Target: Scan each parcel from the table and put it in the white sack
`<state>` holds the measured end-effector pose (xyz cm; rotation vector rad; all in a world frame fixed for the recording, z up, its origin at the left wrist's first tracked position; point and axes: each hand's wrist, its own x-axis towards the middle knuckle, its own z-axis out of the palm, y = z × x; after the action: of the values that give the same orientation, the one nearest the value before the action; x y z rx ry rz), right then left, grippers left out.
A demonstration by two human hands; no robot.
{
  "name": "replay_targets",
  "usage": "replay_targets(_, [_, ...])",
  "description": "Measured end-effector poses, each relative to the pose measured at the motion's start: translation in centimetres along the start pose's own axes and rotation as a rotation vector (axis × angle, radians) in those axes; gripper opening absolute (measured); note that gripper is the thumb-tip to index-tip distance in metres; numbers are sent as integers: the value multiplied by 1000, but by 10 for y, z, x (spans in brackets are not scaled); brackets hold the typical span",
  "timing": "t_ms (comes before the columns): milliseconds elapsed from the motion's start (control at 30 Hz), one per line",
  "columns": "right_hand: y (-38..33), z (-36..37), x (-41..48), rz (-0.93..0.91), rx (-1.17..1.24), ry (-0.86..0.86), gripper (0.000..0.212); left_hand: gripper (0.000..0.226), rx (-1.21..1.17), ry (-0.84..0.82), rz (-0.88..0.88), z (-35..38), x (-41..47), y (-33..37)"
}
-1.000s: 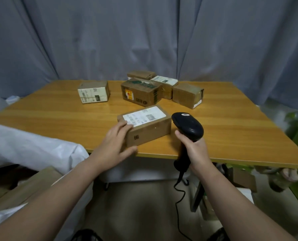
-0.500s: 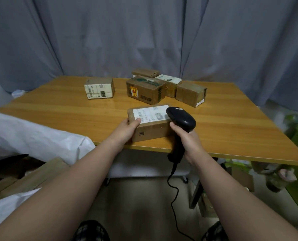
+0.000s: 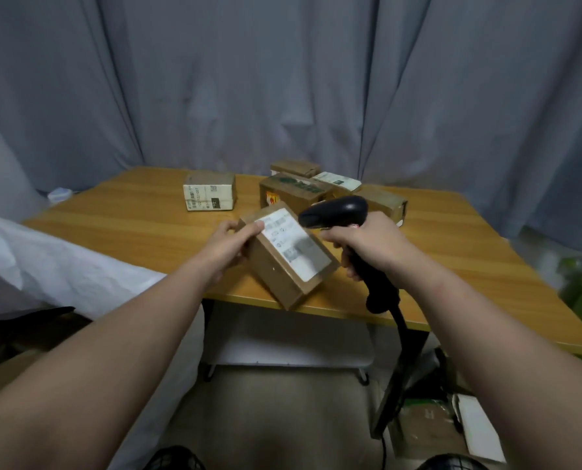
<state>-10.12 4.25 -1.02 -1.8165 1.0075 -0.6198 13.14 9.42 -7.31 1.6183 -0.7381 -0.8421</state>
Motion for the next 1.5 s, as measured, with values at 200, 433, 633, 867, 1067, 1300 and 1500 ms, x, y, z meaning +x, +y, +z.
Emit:
replay_targets(200, [-29, -2, -1, -26, -208, -7, 31, 56, -150, 22, -1, 9, 4, -26])
replay_targets(433, [-37, -11, -7, 3, -306, -13, 31, 53, -175, 76, 9, 18, 4, -25])
replay_targets(633, [-36, -18, -13, -46, -287, 2, 31, 52, -209, 90, -5, 15, 4, -28])
replay_targets(867, [-22, -3, -22, -27, -291, 0, 31, 40, -272, 86, -33, 13, 0, -30])
replay_targets(1067, [-24, -1, -22, -22, -265, 10, 32, 39, -288, 97, -40, 13, -5, -29])
replay_targets(1300, [-21, 2, -24, 3, -121, -8, 29, 38, -312, 104, -34, 13, -13, -26])
replay_targets(1500, [-25, 37, -10, -91, 9, -55, 26, 24, -415, 160, -20, -20, -30, -16])
